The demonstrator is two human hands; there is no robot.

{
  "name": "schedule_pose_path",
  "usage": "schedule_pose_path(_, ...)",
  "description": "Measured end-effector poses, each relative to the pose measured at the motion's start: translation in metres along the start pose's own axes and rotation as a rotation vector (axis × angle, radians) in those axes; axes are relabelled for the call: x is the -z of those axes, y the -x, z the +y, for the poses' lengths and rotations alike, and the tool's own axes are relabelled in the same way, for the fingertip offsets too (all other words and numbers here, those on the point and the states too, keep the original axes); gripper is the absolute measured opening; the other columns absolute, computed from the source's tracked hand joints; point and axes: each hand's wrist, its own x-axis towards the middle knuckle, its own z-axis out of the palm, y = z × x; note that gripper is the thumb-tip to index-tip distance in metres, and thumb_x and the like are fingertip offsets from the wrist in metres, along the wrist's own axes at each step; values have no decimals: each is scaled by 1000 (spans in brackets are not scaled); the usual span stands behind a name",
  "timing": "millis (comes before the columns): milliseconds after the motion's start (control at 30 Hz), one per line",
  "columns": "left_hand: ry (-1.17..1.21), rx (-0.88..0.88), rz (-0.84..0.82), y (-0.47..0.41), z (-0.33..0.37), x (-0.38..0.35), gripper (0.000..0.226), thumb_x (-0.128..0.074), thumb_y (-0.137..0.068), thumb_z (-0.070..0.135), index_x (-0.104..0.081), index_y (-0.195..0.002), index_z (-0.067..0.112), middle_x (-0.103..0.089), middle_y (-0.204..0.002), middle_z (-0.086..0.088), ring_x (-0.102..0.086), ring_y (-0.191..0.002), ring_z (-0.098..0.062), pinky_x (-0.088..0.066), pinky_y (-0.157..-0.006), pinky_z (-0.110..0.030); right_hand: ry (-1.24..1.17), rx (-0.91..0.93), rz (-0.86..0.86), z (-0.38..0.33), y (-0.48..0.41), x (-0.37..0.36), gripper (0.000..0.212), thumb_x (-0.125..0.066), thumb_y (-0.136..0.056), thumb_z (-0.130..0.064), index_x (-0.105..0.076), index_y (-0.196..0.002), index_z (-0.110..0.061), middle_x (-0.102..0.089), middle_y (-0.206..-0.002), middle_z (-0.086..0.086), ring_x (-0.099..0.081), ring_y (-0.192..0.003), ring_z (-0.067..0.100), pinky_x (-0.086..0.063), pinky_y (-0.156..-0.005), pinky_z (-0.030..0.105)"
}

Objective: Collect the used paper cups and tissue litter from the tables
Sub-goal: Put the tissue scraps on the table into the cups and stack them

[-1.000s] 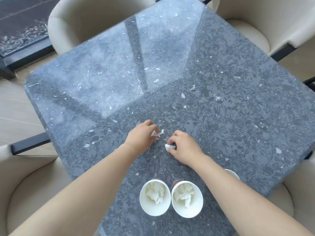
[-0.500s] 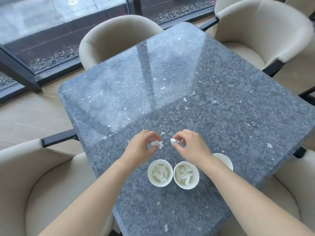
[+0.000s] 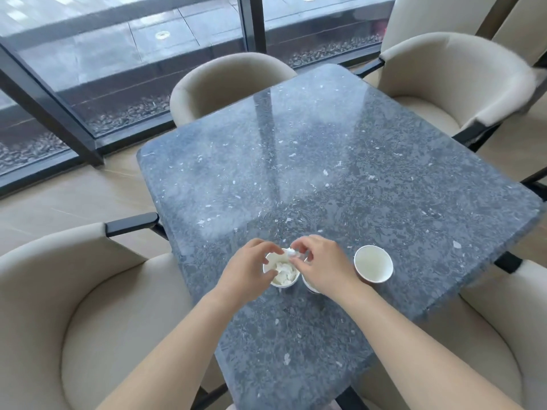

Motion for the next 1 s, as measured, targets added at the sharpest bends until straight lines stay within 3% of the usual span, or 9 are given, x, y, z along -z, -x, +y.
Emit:
schedule_pose_path(200,-11,18,24,7,-1,1,32,-68,-77,11,-60,-102,29,-54,-106,12,-59,-88,-7,-46,-82,-24,-14,10,-13,-4,3,0,36,-68,-79,-32,-58,-113,-25,-60,-111,-6,-57,-95,15,-45,-82,30)
schedule_pose_path(467,-171,8,-76,2,1,-21,27,-68,-79,25,-59,-104,29,-57,-106,12,-56,-95,-11,-47,-81,-29,79,-38,-40,27,34,10,23,-63,-82,-27,-60,-104,-22,-58,-104,-4,-54,-97,18,-43,-81,29)
schedule_pose_path(600,-336,29,-147,0,2,-31,29,-65,-81,33,-55,-108,34,-56,-108,17,-54,-99,-11,-46,-74,-28,128,-25,-66,35,48,8,27,-61,-83,-27,-59,-110,-22,-58,-111,-5,-50,-105,18,-40,-86,27)
schedule_pose_path(767,-508,54,-142,2,1,-37,29,-56,-84,19,-56,-108,34,-58,-116,15,-55,-106,-17,-37,-69,-25,206,29,-113,37,59,2,32,-65,-82,-33,-58,-111,-23,-56,-116,-8,-46,-109,16,-41,-88,28)
schedule_pose_path(1000,-404,119,-70,4,7,-38,30,-53,-82,14,-59,-105,32,-60,-110,11,-56,-104,-19,-47,-73,-31,244,25,-157,40,54,-3,18,-51,-87,-15,-60,-102,-18,-56,-113,-3,-46,-110,20,-41,-85,29)
